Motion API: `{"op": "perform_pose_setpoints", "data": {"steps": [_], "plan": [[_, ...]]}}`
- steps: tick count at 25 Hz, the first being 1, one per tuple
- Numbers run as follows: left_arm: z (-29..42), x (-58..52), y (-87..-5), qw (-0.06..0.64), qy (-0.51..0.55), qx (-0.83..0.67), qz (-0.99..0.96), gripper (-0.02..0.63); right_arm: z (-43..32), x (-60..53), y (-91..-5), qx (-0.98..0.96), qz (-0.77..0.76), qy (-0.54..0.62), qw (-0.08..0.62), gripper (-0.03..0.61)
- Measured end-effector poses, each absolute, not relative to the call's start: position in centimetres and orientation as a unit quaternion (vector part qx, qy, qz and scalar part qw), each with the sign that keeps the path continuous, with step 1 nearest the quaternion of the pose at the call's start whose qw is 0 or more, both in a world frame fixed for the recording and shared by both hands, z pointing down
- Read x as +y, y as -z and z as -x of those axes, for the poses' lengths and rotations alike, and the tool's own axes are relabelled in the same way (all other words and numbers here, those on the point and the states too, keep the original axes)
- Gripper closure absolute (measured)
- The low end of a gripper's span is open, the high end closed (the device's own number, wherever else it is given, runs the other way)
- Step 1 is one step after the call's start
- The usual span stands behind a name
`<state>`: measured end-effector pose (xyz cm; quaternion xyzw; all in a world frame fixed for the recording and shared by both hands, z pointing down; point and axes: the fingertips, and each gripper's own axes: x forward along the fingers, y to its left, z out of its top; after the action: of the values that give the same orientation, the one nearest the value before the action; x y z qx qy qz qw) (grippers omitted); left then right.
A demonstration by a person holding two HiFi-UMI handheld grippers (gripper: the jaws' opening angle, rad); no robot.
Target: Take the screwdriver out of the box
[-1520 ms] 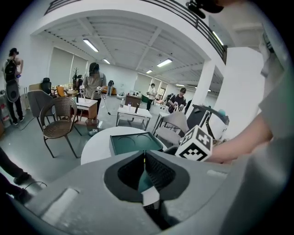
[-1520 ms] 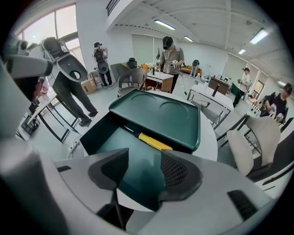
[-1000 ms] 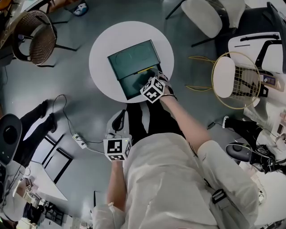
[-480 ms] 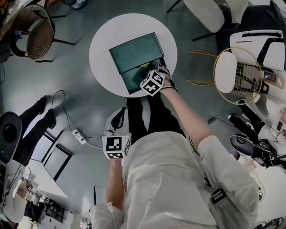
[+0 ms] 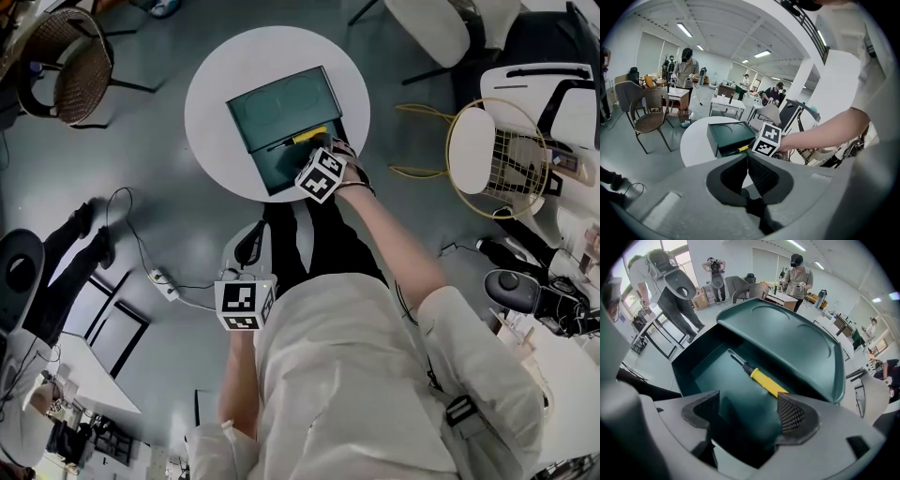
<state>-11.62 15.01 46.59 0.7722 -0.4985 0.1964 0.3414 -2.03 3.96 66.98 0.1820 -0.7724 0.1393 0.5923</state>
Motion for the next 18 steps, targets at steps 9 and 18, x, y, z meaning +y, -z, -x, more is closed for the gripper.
{"op": "perform_pose_setpoints", "data": {"steps": [9, 18], "plan": [[11.3, 15.0, -46.4, 0.342, -0.192, -0.500, -0.772, 0.598, 1.5, 3.5, -66.6, -0.771, -0.185, -0.077, 0.605, 0.190], [11.3, 15.6, -46.4, 0.345, -0.194, -0.504, -0.768, 0.598, 1.2, 3.0, -67.6, -0.770, -0.157, -0.028, 0.618, 0.291]]}}
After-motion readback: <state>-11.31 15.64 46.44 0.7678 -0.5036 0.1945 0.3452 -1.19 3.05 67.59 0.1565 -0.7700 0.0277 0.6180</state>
